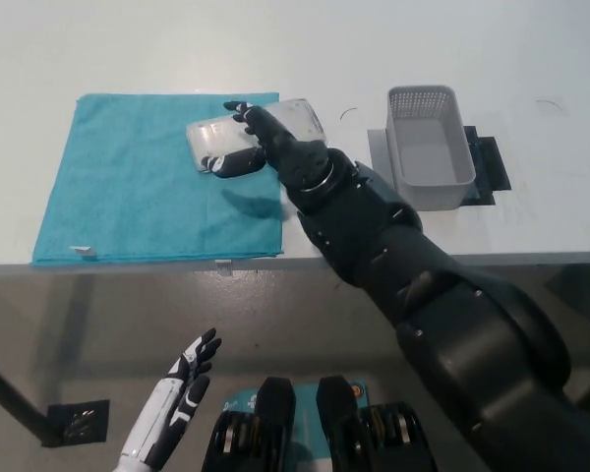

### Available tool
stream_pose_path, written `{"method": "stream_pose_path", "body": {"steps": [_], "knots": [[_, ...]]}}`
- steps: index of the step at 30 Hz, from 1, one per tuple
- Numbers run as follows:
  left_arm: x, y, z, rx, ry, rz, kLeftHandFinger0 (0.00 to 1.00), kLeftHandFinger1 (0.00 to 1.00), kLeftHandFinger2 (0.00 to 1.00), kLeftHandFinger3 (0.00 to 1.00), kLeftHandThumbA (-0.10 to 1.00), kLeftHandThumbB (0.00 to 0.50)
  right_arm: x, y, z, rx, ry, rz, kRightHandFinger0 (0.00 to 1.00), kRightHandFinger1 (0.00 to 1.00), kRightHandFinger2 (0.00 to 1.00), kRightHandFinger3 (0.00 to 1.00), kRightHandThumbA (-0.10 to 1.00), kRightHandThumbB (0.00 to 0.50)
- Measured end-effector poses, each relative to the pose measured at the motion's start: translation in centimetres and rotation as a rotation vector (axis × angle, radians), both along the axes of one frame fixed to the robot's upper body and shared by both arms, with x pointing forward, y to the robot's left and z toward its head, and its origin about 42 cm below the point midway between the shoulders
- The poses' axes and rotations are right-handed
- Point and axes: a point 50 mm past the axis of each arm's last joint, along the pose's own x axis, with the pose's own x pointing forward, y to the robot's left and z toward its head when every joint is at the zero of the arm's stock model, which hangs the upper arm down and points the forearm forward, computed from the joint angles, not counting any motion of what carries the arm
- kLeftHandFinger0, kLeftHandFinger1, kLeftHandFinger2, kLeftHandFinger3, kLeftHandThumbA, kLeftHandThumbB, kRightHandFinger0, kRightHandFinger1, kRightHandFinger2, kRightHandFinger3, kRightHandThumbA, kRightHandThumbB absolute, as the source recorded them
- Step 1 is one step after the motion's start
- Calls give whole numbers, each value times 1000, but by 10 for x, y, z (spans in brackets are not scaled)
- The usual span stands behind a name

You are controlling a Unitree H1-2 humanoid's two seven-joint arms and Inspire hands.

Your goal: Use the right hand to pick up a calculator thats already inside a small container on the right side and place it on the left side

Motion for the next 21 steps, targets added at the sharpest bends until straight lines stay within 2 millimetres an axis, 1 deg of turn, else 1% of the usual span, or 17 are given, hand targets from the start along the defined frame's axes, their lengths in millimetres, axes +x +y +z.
{"method": "stream_pose_path", "body": {"steps": [2,3,4,5,6,8,9,11,12,14,15,16,17,19,20,21], "knots": [[1,0,0,4,-1,-1,1000,1000,1000,1000,1000,27,3,-5,3,1,-15,1,1000,1000,1000,1000,918,339],[1,0,1,6,-2,-2,1000,1000,1000,1000,1000,29,5,-7,6,10,-27,4,1000,1000,1000,1000,925,340],[1,0,1,8,-3,-4,1000,1000,1000,1000,1000,34,6,-9,9,22,-41,8,1000,1000,1000,1000,1000,365],[2,0,1,9,-4,-5,1000,1000,1000,1000,1000,26,10,-13,17,47,-72,14,1000,1000,1000,1000,1000,381],[2,0,2,9,-4,-5,1000,1000,1000,1000,1000,24,11,-15,20,56,-85,15,1000,1000,1000,1000,1000,391],[3,0,2,10,-3,-6,1000,1000,1000,1000,1000,19,15,-20,40,117,-165,33,1000,1000,1000,1000,1000,386],[3,0,2,10,-2,-6,1000,1000,1000,1000,1000,24,15,-21,41,122,-172,35,1000,1000,1000,1000,1000,379],[3,0,1,10,2,-5,1000,1000,1000,1000,1000,24,15,-26,52,157,-230,46,1000,1000,1000,1000,1000,373],[2,0,0,10,4,-4,1000,1000,1000,1000,1000,26,14,-28,53,169,-248,49,1000,1000,1000,1000,1000,371],[2,0,-1,10,8,-3,1000,1000,1000,1000,1000,31,11,-33,50,192,-274,51,1000,1000,1000,1000,1000,373],[2,0,-2,11,11,-3,1000,1000,1000,1000,1000,46,9,-37,46,200,-279,48,1000,1000,1000,1000,1000,363],[2,0,-3,11,14,-2,1000,1000,1000,1000,1000,44,6,-42,42,211,-289,46,1000,1000,1000,1000,1000,371],[2,1,-3,11,16,-2,1000,1000,1000,1000,1000,40,4,-46,37,215,-290,41,1000,1000,1000,1000,1000,383],[2,1,-4,11,20,-1,1000,1000,1000,1000,1000,42,-1,-59,25,229,-297,29,1000,1000,1000,1000,1000,367],[2,1,-4,11,21,-1,1000,1000,1000,1000,1000,52,-2,-61,24,230,-297,27,1000,1000,1000,1000,1000,386],[2,1,-5,12,22,0,1000,1000,1000,1000,1000,54,-5,-69,16,234,-295,17,1000,1000,1000,1000,1000,382]]}}
